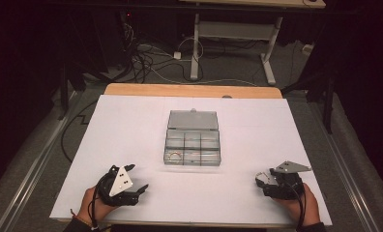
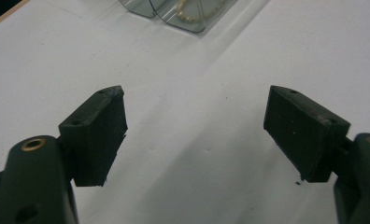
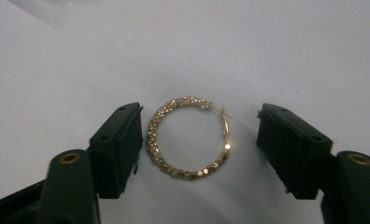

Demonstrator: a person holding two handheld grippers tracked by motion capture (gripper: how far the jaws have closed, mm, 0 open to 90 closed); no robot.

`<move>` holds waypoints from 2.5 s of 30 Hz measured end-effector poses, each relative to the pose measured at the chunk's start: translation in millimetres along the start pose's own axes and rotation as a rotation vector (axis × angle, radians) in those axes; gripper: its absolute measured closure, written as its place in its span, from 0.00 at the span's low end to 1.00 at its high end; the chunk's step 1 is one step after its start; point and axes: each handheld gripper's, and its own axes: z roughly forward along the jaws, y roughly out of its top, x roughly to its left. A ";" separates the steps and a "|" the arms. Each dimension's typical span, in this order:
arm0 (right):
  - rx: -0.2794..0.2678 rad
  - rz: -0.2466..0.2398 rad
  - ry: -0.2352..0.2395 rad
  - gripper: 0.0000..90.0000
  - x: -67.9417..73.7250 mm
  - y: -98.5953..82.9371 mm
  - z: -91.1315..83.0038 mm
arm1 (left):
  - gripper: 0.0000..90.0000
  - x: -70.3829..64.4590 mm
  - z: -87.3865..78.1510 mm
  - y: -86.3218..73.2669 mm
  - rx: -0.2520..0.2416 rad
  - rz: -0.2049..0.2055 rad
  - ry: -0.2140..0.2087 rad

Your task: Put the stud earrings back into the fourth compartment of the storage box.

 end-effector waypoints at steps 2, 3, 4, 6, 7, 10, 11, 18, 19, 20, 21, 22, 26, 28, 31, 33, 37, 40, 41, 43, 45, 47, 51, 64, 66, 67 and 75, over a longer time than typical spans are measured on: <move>-0.006 -0.003 0.000 0.44 -0.8 0.4 0.3 | 0.23 -0.5 0.7 0.4 0.002 0.003 -0.001; -0.007 -0.005 0.001 0.46 -0.7 0.6 0.3 | 0.23 -0.8 1.0 0.7 0.002 0.002 -0.002; -0.008 -0.004 0.002 0.48 -0.3 0.6 0.2 | 0.23 -0.9 1.1 1.0 0.003 0.006 -0.002; -0.011 -0.012 0.010 0.54 1.0 0.4 -0.2 | 0.23 -1.2 1.4 1.2 0.005 0.008 -0.003; -0.010 -0.012 0.011 0.54 1.4 0.4 -0.4 | 0.23 -1.3 1.7 1.2 0.006 0.008 -0.003; -0.010 -0.011 0.014 0.54 1.0 0.6 -0.6 | 0.23 -1.2 1.9 0.9 0.007 0.007 -0.004; -0.011 -0.013 0.015 0.54 1.0 0.6 -0.7 | 0.23 -1.1 1.9 0.8 0.005 0.005 -0.005; -0.018 -0.032 0.020 0.54 1.5 1.2 -0.8 | 0.23 -0.8 1.4 0.5 0.002 0.002 -0.003; -0.016 -0.031 0.021 0.54 2.3 1.3 -0.9 | 0.23 -0.8 1.3 0.5 0.002 0.002 -0.003; -0.018 -0.036 0.022 0.54 2.8 1.5 -0.8 | 0.23 -0.8 1.2 0.6 0.002 0.002 -0.003; -0.018 -0.037 0.023 0.54 3.4 1.7 -0.9 | 0.23 -0.8 1.2 0.6 0.002 0.002 -0.003; -0.021 -0.041 0.027 0.54 3.6 2.1 -1.0 | 0.23 -0.8 1.1 0.6 0.002 0.002 -0.002; -0.038 -0.047 0.026 0.54 5.9 3.7 -2.4 | 0.23 -0.8 0.8 0.4 0.000 0.001 -0.001; -0.048 -0.053 0.025 0.54 6.5 4.4 -3.2 | 0.23 -0.8 0.1 0.5 -0.004 0.003 0.002; -0.059 -0.059 0.023 0.54 6.8 5.4 -4.3 | 0.23 -0.6 -0.2 0.7 -0.009 0.001 0.005; -0.066 -0.054 0.021 0.54 7.1 5.9 -5.1 | 0.23 -0.5 0.1 0.5 -0.007 0.001 0.004; -0.081 -0.060 0.018 0.54 6.7 6.6 -7.0 | 0.23 -1.1 -0.3 0.7 -0.008 0.001 0.005; -0.089 -0.061 0.018 0.54 6.9 7.0 -8.5 | 0.23 -1.6 -0.4 0.9 -0.007 0.003 0.005; -0.092 -0.063 0.016 0.54 6.9 7.3 -9.1 | 0.23 -1.6 -0.3 0.9 -0.006 0.003 0.005; -0.100 -0.059 0.015 0.54 6.8 7.6 -10.1 | 0.23 -1.3 0.0 1.0 -0.007 0.003 0.006; -0.105 -0.061 0.015 0.54 6.4 8.0 -10.8 | 0.23 -1.2 -0.3 0.8 -0.009 0.001 0.004; -0.110 -0.061 0.015 0.54 6.1 8.1 -11.2 | 0.23 -0.9 -0.2 0.6 -0.007 0.000 0.005; -0.120 -0.059 0.012 0.54 5.7 8.8 -12.8 | 0.23 -0.9 -0.4 0.5 -0.009 0.000 0.006; -0.161 -0.071 0.015 0.54 6.5 14.0 -16.0 | 0.23 0.8 -0.1 -0.1 -0.005 -0.002 0.006; -0.166 -0.073 0.015 0.54 7.6 16.0 -16.4 | 0.23 0.8 -0.3 -0.2 -0.005 -0.002 0.006; -0.171 -0.080 0.016 0.54 8.0 17.0 -16.7 | 0.23 0.9 -0.4 -0.2 -0.005 -0.002 0.007; -0.197 -0.091 0.011 0.54 11.2 26.6 -17.7 | 0.23 2.2 0.2 0.0 -0.004 -0.006 0.012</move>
